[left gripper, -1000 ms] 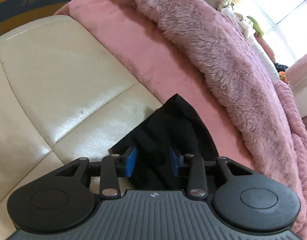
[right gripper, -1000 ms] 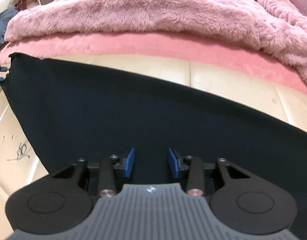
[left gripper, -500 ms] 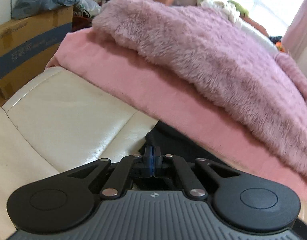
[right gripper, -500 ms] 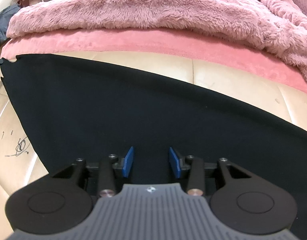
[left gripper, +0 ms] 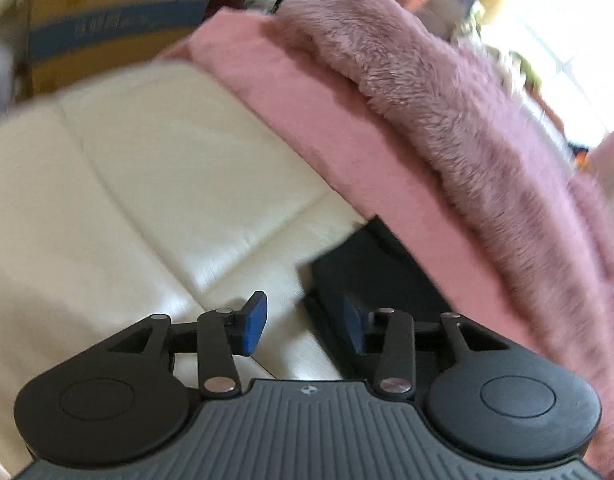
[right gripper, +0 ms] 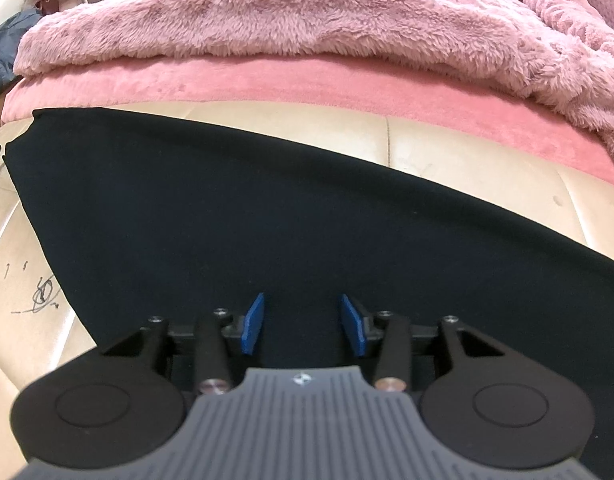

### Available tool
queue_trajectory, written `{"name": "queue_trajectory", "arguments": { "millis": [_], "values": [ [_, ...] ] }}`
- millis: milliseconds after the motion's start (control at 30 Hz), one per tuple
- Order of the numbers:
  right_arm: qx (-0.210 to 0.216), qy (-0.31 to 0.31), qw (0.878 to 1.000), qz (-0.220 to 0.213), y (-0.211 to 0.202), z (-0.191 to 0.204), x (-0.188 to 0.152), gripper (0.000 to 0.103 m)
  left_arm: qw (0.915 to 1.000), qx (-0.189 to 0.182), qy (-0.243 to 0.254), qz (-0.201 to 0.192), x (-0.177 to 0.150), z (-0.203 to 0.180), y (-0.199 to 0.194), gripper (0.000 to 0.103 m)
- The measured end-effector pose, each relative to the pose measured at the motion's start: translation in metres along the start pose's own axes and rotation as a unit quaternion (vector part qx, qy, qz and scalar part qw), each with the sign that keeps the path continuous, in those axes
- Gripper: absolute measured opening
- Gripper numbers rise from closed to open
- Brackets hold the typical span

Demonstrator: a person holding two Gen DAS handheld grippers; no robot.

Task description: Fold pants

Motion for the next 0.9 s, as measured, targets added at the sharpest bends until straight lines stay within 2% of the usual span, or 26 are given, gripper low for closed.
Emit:
{"name": "queue_trajectory", "arguments": {
  "millis": [67, 100, 233, 300, 367, 400, 533, 633, 767, 900],
  "values": [
    [0.002, -0.003, 1.000, -0.001, 0.000, 0.000, 0.000, 0.043, 0.9991, -0.019, -0.037, 0.003, -0.009, 0.002, 0.004, 0.047],
    [0.002, -0.003, 1.000, -0.003, -0.002, -0.001, 0.000, 0.043, 0.9990, -0.016, -0.041, 0.005, -0.014, 0.001, 0.008, 0.047],
    [-0.001, 0.010, 1.000, -0.014, -0.011, -0.011, -0.003, 0.042, 0.9997, 0.015, -0.004, -0.021, -0.022, -0.014, 0.016, 0.047],
    [-0.012, 0.009, 1.000, -0.014, -0.014, -0.018, -0.006, 0.042, 0.9977, 0.051, 0.036, -0.028, -0.026, -0.024, 0.021, 0.036],
    [-0.025, 0.009, 1.000, -0.013, -0.015, -0.026, -0.010, 0.042, 0.9931, 0.079, 0.083, -0.024, -0.033, -0.034, 0.028, 0.011],
    [-0.031, 0.011, 0.999, -0.012, -0.016, -0.031, -0.012, 0.042, 0.9927, 0.077, 0.091, -0.018, -0.037, -0.037, 0.030, 0.006],
    [-0.051, 0.009, 0.999, -0.002, -0.017, -0.048, -0.021, 0.042, 0.9887, 0.096, 0.114, -0.014, -0.041, -0.040, 0.026, 0.003],
    [-0.055, 0.007, 0.998, 0.003, -0.021, -0.056, -0.029, 0.042, 0.9878, 0.112, 0.108, -0.011, -0.043, -0.036, 0.010, 0.003],
    [-0.043, 0.013, 0.999, 0.006, -0.029, -0.062, -0.038, 0.042, 0.9869, 0.127, 0.099, -0.015, -0.047, -0.025, -0.022, 0.003],
    [-0.023, 0.012, 1.000, 0.011, -0.041, -0.061, -0.049, 0.042, 0.9815, 0.165, 0.094, -0.024, -0.053, -0.005, -0.060, 0.003]
  ]
}}
Point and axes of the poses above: each gripper's, at about its wrist camera, not at the fingertips, and y roughly the way its jaws point, z to its left, x to its top, the point moved 6 cm from there along y, roughly the way its jaws point, and after that the axes turned 15 degrees about -x, right-handed, at the moved point
